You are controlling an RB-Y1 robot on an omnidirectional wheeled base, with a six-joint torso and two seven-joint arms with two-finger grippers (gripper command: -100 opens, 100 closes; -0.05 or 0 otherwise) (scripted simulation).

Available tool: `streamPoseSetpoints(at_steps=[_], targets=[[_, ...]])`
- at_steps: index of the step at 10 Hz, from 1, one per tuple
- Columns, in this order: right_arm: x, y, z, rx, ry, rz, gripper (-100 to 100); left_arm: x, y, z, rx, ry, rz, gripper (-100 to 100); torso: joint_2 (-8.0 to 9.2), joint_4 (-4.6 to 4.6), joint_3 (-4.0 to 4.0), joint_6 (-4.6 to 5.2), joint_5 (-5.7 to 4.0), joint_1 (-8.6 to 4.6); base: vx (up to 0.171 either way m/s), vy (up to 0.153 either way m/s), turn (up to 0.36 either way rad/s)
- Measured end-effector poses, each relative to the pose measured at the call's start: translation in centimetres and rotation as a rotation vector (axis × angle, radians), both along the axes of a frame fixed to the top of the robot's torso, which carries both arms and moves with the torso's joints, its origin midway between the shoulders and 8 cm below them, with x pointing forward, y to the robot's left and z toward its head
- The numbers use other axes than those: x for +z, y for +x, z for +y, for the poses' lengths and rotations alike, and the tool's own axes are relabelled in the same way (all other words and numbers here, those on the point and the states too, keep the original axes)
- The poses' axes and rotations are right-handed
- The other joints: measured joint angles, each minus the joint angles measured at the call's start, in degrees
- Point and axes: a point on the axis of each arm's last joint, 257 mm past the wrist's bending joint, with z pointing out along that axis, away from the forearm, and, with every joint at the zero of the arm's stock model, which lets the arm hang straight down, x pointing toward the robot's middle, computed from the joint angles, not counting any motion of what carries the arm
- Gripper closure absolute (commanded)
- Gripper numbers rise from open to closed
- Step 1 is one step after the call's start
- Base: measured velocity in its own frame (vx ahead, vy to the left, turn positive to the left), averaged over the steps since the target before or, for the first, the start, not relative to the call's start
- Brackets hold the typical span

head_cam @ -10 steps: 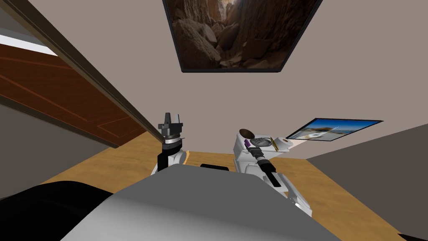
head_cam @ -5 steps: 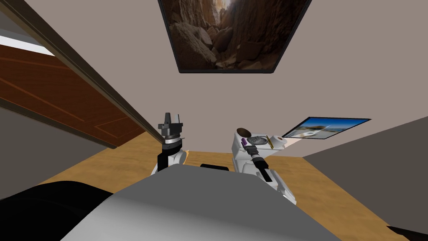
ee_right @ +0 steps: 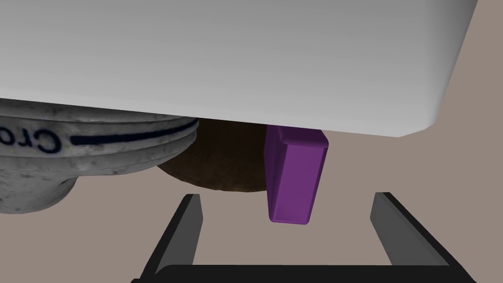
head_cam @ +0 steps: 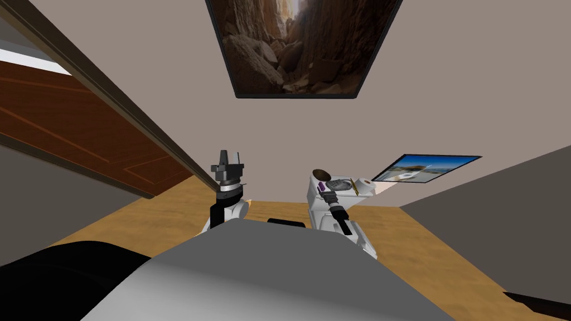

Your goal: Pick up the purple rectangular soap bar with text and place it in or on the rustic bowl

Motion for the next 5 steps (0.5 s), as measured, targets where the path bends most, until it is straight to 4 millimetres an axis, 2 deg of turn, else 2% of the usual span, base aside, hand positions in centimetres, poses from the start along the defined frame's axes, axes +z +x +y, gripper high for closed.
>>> streamPoseSetpoints(at_steps=[1,2,5], targets=[[0.0,-0.01,-0.02,0.0,0.0,0.0,-100,0.0,0.0,0.0,0.0,0.0,0.0,0,-0.03,-0.01,-0.02,0.0,0.02,0.07,0.0,0.0,0.0],[0.0,-0.01,-0.02,0.0,0.0,0.0,100,0.0,0.0,0.0,0.0,0.0,0.0,0,-0.05,-0.01,-0.03,0.0,0.02,0.1,0.0,0.0,0.0],[0.02,0.0,0.02,0.0,0.002,0.0,100,0.0,0.0,0.0,0.0,0.0,0.0,0,-0.08,-0.02,-0.05,0.01,0.04,0.1,0.0,0.0,0.0]])
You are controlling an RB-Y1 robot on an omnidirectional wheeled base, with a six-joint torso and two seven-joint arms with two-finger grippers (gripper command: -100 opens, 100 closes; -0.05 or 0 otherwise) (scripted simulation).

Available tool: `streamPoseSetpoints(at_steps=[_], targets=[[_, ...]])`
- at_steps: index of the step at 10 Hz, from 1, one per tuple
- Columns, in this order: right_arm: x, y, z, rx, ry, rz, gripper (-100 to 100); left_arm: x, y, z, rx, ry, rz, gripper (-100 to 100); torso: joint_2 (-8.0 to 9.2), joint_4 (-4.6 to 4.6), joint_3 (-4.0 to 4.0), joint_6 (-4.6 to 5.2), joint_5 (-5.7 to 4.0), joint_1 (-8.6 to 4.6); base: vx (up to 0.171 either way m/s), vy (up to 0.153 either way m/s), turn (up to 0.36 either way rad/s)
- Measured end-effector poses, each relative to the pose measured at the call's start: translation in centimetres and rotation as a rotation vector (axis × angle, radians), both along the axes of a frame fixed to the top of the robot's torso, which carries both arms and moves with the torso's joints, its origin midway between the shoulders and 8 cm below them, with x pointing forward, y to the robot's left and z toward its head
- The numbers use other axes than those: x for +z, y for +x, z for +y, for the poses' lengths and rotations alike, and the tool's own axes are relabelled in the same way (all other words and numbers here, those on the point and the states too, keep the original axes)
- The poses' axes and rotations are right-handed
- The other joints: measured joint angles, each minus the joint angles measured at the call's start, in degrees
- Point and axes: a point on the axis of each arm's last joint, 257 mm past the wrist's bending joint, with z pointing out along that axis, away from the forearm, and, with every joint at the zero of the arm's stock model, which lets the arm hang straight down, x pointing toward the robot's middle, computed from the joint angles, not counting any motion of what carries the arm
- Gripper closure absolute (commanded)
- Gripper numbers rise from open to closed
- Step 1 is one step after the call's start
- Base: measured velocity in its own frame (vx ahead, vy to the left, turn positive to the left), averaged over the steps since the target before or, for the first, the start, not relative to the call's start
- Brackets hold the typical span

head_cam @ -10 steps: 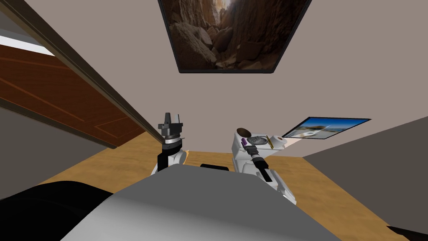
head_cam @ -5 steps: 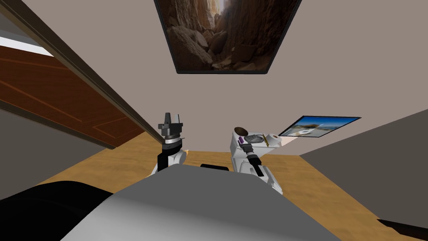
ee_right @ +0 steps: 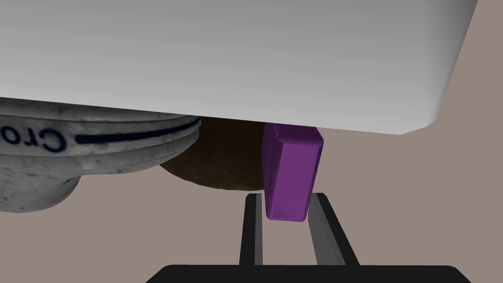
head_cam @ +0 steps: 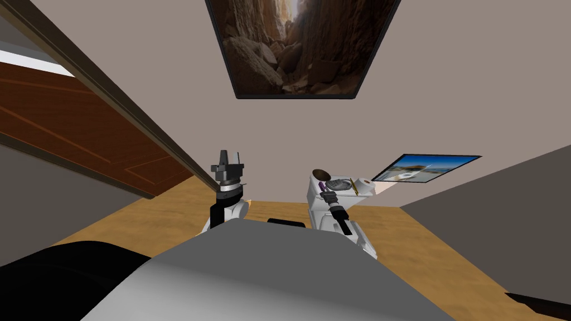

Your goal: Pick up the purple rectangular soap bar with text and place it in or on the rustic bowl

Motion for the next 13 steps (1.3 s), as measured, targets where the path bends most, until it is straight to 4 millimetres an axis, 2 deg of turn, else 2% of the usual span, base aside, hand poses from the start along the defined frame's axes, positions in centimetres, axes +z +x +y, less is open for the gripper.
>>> streamPoseSetpoints(at_steps=[1,2,3,4,5,8,11,13], targets=[[0.0,0.0,0.0,0.0,0.0,0.0,100,0.0,0.0,0.0,0.0,0.0,0.0,0,0.0,0.0,0.0,0.0,0.0,0.0,0.0,0.0,0.0],[0.0,0.0,0.0,0.0,0.0,0.0,0,0.0,0.0,0.0,0.0,0.0,0.0,0,0.0,0.0,0.0,0.0,0.0,0.0,0.0,0.0,0.0],[0.0,0.0,0.0,0.0,0.0,0.0,100,0.0,0.0,0.0,0.0,0.0,0.0,0,0.0,0.01,0.0,0.0,0.0,0.0,0.0,0.0,0.0],[0.0,0.0,0.0,0.0,0.0,0.0,0,0.0,0.0,0.0,0.0,0.0,0.0,0,0.0,0.01,0.0,0.0,0.0,0.0,0.0,0.0,0.0],[0.0,0.0,0.0,0.0,0.0,0.0,100,0.0,0.0,0.0,0.0,0.0,0.0,0,-0.01,0.01,0.0,0.0,0.0,0.0,-0.101,-0.033,0.055],[3.5,2.8,0.8,0.023,0.001,-0.056,100,0.0,0.0,0.0,0.0,0.0,0.0,0,0.71,0.19,0.42,-0.02,-0.02,-0.25,-0.182,-0.066,0.075],[6.4,4.6,2.1,0.041,0.005,-0.103,100,0.0,0.0,0.0,0.0,0.0,0.0,0,0.63,0.17,0.38,-0.03,0.01,-0.1,-0.154,-0.041,0.07],[9.1,5.8,2.6,0.054,0.007,-0.141,100,0.0,0.0,0.0,0.0,0.0,0.0,0,0.72,0.18,0.43,-0.03,0.0,-0.19,-0.167,-0.061,0.08]])
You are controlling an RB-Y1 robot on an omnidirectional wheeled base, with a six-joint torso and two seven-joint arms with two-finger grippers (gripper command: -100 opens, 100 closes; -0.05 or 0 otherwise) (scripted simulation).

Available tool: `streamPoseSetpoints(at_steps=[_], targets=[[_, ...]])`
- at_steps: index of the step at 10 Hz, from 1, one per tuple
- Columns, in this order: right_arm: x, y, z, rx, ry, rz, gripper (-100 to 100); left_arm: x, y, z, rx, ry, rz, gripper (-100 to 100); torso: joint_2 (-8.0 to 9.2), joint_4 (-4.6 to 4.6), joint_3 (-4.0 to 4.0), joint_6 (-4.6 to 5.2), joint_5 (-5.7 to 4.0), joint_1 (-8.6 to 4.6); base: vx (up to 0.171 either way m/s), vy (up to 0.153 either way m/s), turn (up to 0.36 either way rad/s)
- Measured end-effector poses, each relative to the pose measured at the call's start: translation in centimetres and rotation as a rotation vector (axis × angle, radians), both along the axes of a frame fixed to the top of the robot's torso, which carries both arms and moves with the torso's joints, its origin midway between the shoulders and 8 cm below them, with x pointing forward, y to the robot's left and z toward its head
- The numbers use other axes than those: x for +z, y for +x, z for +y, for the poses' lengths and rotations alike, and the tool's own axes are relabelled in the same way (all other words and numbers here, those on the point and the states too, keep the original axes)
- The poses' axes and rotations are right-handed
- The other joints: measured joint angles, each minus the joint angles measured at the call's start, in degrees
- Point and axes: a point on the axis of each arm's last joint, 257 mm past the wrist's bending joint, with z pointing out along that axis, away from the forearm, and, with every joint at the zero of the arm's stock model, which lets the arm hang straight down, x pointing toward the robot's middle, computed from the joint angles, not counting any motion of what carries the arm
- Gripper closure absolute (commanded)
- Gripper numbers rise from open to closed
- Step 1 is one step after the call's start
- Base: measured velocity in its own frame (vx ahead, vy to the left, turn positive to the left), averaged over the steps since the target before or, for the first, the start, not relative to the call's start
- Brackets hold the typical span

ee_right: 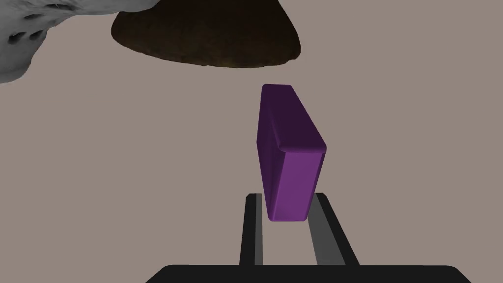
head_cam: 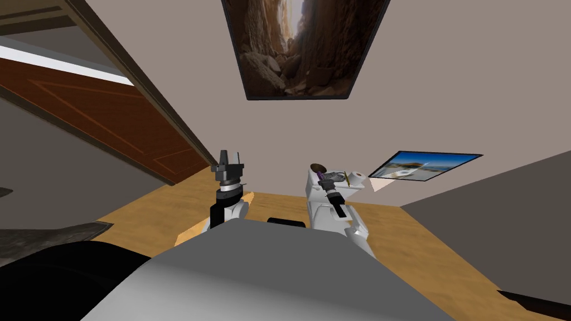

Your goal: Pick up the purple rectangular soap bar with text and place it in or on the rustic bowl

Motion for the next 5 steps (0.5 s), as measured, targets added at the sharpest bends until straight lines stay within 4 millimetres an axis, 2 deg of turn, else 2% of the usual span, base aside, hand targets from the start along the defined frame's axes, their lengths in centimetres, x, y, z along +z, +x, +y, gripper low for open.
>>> streamPoseSetpoints(at_steps=[3,5], targets=[[4.0,1.8,0.7,0.016,-0.004,-0.049,100,0.0,0.0,0.0,0.0,0.0,0.0,0,-0.14,-0.02,-0.07,-0.04,0.05,0.25,-0.124,-0.003,0.091],[5.6,2.4,0.4,0.019,-0.002,-0.061,100,0.0,0.0,0.0,0.0,0.0,0.0,0,-0.44,-0.1,-0.25,-0.03,0.05,0.3,-0.006,0.022,0.092]])
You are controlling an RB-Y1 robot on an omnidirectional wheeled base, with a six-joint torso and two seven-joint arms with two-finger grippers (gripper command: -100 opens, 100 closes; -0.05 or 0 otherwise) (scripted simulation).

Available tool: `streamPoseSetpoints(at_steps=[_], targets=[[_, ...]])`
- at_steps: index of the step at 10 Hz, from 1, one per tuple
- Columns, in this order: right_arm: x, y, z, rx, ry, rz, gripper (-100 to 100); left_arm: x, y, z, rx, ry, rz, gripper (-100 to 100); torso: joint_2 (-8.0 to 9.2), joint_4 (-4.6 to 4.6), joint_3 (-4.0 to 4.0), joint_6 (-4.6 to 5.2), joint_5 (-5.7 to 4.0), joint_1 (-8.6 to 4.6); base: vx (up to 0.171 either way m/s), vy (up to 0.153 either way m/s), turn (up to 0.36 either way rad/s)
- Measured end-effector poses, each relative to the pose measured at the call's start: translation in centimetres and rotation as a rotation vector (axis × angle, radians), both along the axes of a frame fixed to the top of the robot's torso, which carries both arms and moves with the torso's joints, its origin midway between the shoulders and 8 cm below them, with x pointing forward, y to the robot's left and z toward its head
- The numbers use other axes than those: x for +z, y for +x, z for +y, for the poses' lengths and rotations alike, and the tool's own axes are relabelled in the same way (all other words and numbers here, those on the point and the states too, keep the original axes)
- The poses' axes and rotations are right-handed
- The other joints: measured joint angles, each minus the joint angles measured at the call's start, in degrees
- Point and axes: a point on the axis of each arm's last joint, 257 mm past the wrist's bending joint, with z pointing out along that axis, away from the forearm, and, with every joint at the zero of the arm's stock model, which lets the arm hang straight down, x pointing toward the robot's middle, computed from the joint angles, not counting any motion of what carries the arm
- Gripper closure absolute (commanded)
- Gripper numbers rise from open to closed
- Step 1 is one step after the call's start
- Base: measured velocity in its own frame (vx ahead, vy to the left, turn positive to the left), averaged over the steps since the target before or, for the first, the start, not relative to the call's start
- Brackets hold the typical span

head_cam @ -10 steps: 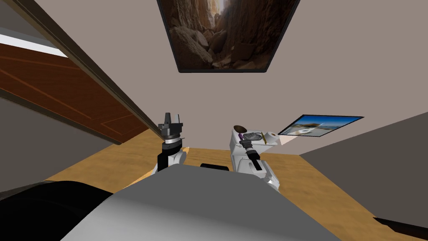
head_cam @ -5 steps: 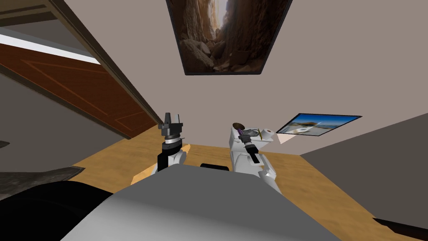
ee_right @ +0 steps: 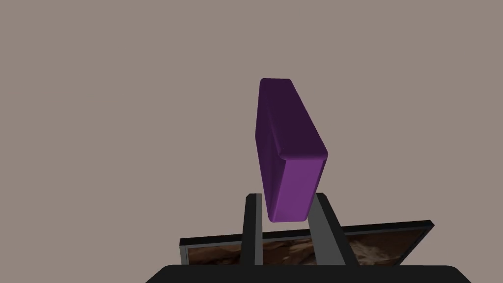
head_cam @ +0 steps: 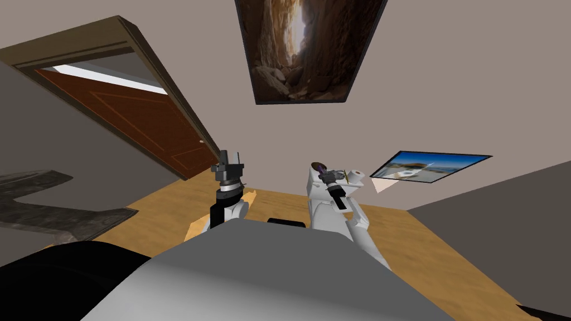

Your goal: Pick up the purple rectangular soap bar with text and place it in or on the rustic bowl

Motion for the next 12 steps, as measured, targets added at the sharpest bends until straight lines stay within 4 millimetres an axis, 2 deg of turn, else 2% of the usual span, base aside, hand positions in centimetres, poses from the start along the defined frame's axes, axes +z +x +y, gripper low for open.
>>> streamPoseSetpoints(at_steps=[5,7,12], targets=[[-0.1,0.6,-4.0,-0.058,0.01,0.063,100,0.0,0.0,0.0,0.0,0.0,0.0,0,-0.92,-0.23,-0.56,0.03,-0.05,-0.11,0.127,0.025,0.044],[-1.0,1.0,-6.2,-0.101,0.009,0.102,100,0.0,0.0,0.0,0.0,0.0,0.0,0,-1.07,-0.26,-0.64,0.03,-0.05,-0.09,0.151,0.017,0.035],[-2.2,0.4,-11.9,-0.198,0.008,0.178,100,0.0,0.0,0.0,0.0,0.0,0.0,0,-0.98,-0.22,-0.57,0.12,-0.02,-0.12,0.129,0.01,0.018]])
